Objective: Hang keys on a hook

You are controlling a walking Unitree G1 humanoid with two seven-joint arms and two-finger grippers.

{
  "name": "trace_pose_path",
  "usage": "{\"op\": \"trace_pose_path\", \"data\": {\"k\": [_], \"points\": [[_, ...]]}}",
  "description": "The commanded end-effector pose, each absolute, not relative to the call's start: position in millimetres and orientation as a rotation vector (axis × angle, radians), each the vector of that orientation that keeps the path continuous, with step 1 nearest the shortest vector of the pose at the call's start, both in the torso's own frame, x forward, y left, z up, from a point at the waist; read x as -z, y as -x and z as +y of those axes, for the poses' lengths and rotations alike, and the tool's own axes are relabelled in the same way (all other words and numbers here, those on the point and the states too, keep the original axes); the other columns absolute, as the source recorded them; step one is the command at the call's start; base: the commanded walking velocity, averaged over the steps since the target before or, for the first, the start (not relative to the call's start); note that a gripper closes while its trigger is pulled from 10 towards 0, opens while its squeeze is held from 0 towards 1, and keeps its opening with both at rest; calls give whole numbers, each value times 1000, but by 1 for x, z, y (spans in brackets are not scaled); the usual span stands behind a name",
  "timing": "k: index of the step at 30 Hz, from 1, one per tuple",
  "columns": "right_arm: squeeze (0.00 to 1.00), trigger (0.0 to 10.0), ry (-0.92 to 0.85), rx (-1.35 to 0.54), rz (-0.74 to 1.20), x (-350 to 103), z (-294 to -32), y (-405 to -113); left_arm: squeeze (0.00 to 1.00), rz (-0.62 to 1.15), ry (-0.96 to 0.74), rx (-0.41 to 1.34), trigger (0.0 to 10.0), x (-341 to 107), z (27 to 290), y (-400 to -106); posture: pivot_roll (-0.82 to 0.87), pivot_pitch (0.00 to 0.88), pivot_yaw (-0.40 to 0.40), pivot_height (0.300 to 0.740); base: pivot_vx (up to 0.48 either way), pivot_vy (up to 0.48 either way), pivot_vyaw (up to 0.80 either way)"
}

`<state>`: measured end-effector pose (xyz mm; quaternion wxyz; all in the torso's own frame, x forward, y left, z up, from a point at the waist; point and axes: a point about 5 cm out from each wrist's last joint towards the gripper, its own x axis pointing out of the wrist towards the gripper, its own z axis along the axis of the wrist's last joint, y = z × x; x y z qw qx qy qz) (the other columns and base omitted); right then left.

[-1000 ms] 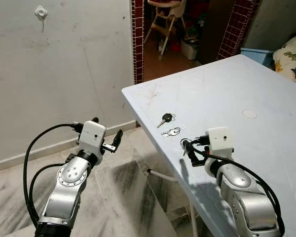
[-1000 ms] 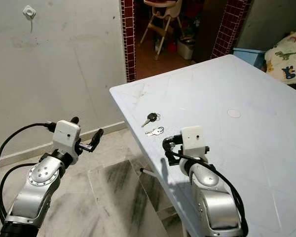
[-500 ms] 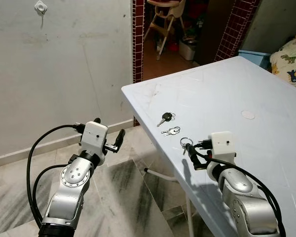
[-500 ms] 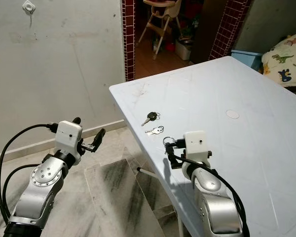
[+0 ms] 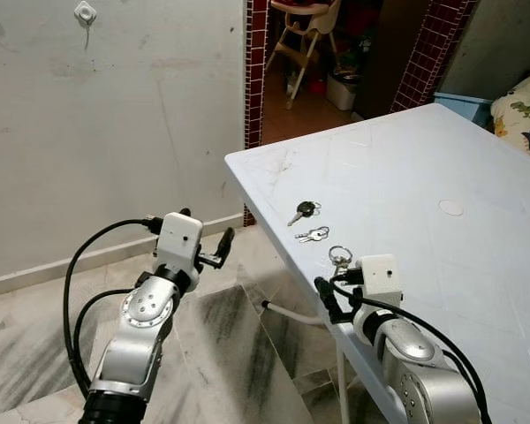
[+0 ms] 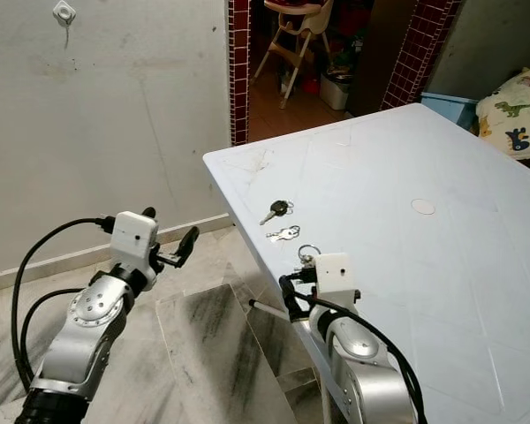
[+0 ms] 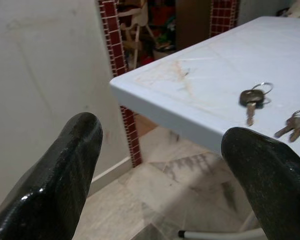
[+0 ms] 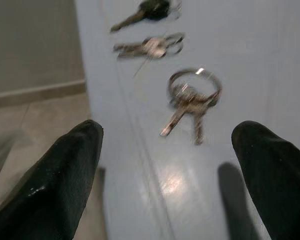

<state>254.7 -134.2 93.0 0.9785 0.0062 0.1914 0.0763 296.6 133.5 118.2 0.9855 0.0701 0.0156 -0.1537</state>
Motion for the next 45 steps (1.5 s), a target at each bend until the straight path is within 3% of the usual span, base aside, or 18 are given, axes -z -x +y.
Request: {"op": "trace_pose_path", "data": {"k": [1, 24, 36, 40, 45], "points": [[0, 10000, -8, -98, 351, -98, -140, -260, 0, 38, -143, 315, 10000, -119, 130, -298, 63, 0, -36, 740, 0, 0, 0], [0, 10000, -46, -143, 369, -93, -124, -253, 0, 74, -136, 258, 10000, -110, 140, -283, 89, 0, -89, 740, 0, 0, 0], [0, 10000, 17, -170, 293, -114, -144, -270, 0, 49, -119, 255, 10000, -116, 128, -290, 166, 0, -244, 740, 0, 0, 0], [0, 10000, 17, -81, 315, -99, -157, -279, 0, 51, -114, 219, 10000, -112, 132, -288, 168, 0, -209, 740, 0, 0, 0], [0, 10000, -46, 9, 264, -103, -162, -280, 0, 58, -121, 289, 10000, -119, 127, -300, 113, 0, -61, 740, 0, 0, 0]]}}
